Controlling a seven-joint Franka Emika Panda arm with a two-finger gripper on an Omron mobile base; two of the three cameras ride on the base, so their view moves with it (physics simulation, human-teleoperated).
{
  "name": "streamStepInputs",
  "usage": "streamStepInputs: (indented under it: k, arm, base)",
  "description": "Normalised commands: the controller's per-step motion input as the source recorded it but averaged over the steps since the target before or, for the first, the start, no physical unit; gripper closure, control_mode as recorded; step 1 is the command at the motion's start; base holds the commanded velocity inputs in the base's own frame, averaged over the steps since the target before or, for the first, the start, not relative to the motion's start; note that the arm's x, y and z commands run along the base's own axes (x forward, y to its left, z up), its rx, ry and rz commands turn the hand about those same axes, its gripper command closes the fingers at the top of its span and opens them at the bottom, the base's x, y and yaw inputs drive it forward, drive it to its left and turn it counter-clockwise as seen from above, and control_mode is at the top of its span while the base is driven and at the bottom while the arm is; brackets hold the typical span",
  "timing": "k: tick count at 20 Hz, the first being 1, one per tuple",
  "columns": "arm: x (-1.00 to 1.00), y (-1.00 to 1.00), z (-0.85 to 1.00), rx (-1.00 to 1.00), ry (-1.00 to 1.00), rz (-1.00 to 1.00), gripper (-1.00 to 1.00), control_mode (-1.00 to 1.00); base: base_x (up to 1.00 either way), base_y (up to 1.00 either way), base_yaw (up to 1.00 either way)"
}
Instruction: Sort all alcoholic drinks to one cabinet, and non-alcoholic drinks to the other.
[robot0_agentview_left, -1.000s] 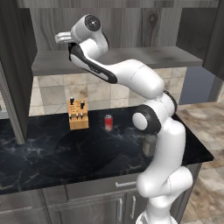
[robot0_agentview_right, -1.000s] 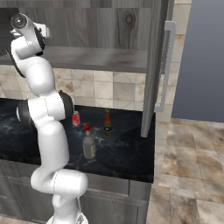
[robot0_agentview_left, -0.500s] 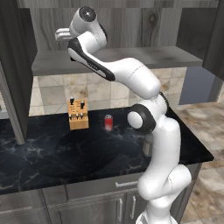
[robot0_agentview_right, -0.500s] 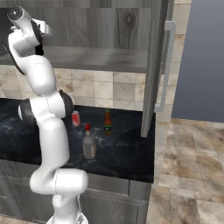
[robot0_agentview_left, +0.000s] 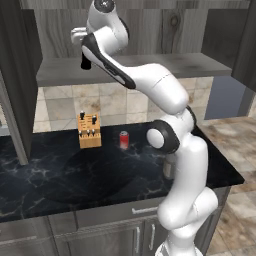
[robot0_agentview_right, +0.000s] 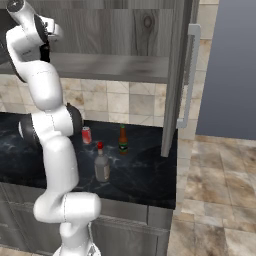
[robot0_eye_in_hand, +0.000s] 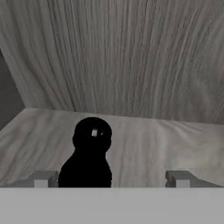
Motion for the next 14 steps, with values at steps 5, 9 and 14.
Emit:
streamStepInputs:
  k: [5,9,14]
  arm:
    - [-0.40,-0.10,-0.56,0.00,-0.02,0.00,-1.00,-1.00]
    - [-0.23,0.00,-0.58,0.08,-0.05,0.00,-1.00,-1.00]
    - [-0.79,-0.12,-0.25,0.14,-0.12,0.00,-1.00,-1.00]
  base:
    - [0.00,0.00,0.00]
    - [0.00,0.00,0.00]
    - [0.00,0.00,0.00]
